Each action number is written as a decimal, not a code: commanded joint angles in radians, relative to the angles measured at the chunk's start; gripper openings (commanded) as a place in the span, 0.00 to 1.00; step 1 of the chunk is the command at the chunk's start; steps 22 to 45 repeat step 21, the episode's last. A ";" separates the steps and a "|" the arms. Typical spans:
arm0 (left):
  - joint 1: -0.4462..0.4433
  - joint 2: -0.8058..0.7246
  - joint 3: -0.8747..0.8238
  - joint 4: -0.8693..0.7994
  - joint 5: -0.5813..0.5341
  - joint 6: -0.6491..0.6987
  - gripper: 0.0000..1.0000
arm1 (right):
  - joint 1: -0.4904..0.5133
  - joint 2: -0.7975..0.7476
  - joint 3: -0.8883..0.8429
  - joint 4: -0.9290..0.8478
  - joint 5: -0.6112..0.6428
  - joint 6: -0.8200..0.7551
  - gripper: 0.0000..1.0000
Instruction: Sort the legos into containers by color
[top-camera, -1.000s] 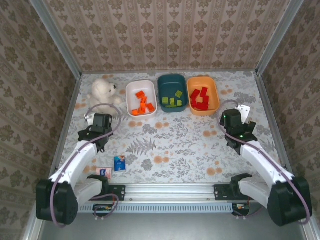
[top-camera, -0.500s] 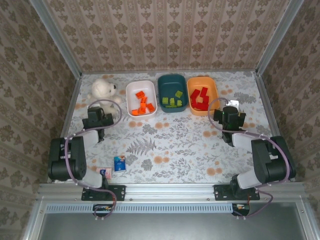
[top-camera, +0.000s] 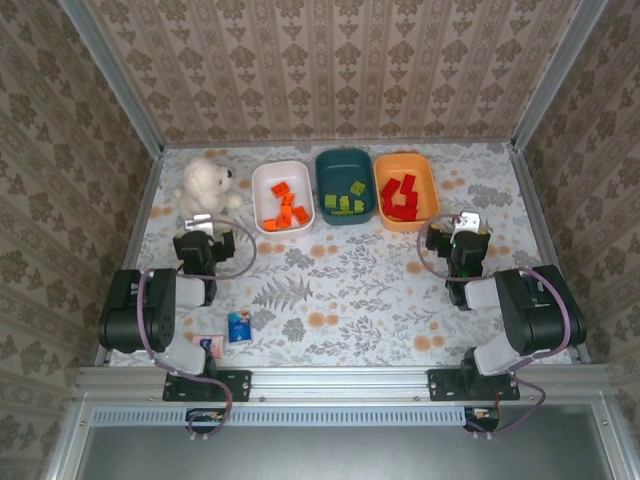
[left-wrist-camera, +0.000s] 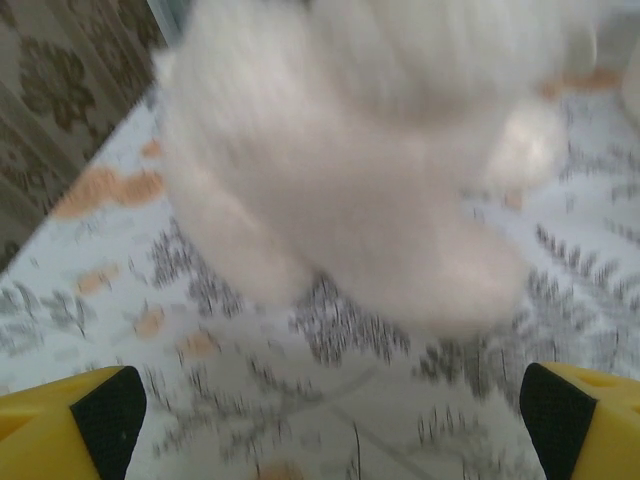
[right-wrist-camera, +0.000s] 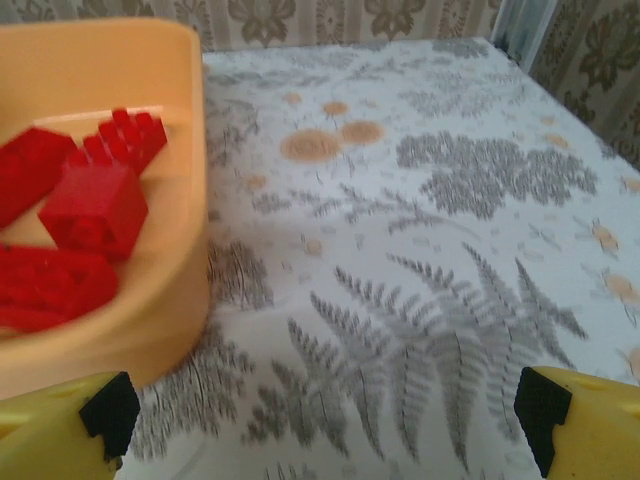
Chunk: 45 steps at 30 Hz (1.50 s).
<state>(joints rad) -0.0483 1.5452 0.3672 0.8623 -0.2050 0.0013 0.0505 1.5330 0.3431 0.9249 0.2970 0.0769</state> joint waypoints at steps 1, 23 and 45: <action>0.008 -0.006 0.015 0.040 0.003 0.005 1.00 | 0.010 0.002 0.044 -0.021 -0.015 -0.016 1.00; 0.004 -0.009 0.013 0.039 0.000 0.010 1.00 | 0.005 0.002 0.038 -0.015 -0.026 -0.014 1.00; 0.004 -0.009 0.013 0.039 0.000 0.010 1.00 | 0.005 0.002 0.038 -0.015 -0.026 -0.014 1.00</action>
